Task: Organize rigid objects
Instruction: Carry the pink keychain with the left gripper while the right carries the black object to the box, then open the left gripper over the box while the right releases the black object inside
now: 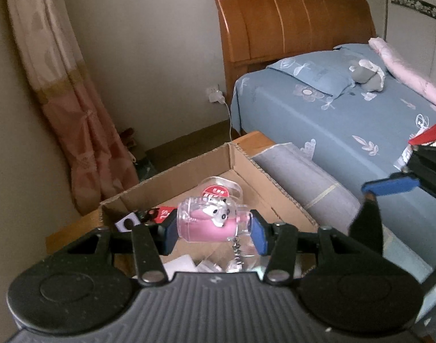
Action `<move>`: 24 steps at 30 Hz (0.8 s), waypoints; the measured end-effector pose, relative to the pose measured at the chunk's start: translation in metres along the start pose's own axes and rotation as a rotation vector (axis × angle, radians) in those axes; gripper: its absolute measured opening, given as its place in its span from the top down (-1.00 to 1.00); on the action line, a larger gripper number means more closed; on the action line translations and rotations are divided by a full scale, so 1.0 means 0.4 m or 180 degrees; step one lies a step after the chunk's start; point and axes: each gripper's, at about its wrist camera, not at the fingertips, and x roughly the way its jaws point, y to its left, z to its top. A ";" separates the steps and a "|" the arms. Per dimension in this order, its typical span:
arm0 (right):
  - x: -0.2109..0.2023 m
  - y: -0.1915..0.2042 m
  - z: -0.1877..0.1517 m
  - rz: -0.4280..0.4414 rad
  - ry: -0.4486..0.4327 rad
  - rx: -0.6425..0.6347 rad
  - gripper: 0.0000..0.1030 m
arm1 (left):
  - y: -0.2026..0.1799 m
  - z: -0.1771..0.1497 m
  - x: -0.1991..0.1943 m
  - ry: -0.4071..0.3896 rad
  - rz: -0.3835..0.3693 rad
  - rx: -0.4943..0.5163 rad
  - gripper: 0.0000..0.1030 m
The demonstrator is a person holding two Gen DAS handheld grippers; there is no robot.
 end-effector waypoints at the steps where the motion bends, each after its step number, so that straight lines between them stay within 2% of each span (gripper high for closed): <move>1: 0.001 -0.003 0.002 -0.0016 0.0000 0.0006 -0.80 | -0.005 0.002 0.011 0.0005 -0.0039 0.0007 0.04; 8: 0.014 -0.026 -0.001 -0.0084 0.0052 0.0057 -0.80 | -0.042 0.032 0.077 0.0021 -0.0197 0.0005 0.03; 10: 0.020 -0.027 -0.003 -0.0075 0.0073 0.0074 -0.80 | -0.052 0.034 0.087 0.0009 -0.0250 0.0033 -0.17; 12: 0.025 -0.026 -0.003 -0.0082 0.0094 0.0067 -0.80 | -0.055 0.031 0.085 -0.0020 -0.0210 0.0007 -0.78; 13: 0.027 -0.025 -0.001 -0.0081 0.0105 0.0063 -0.80 | -0.056 0.028 0.080 -0.0070 -0.0184 -0.0002 -0.84; 18: 0.034 -0.019 0.011 -0.0062 0.0120 0.0042 -0.80 | -0.022 -0.001 0.046 -0.0092 -0.0201 -0.0084 -0.86; 24: 0.057 -0.008 0.045 -0.0027 0.0153 0.0046 -0.80 | 0.043 -0.075 0.001 -0.0056 -0.0011 -0.0162 -0.86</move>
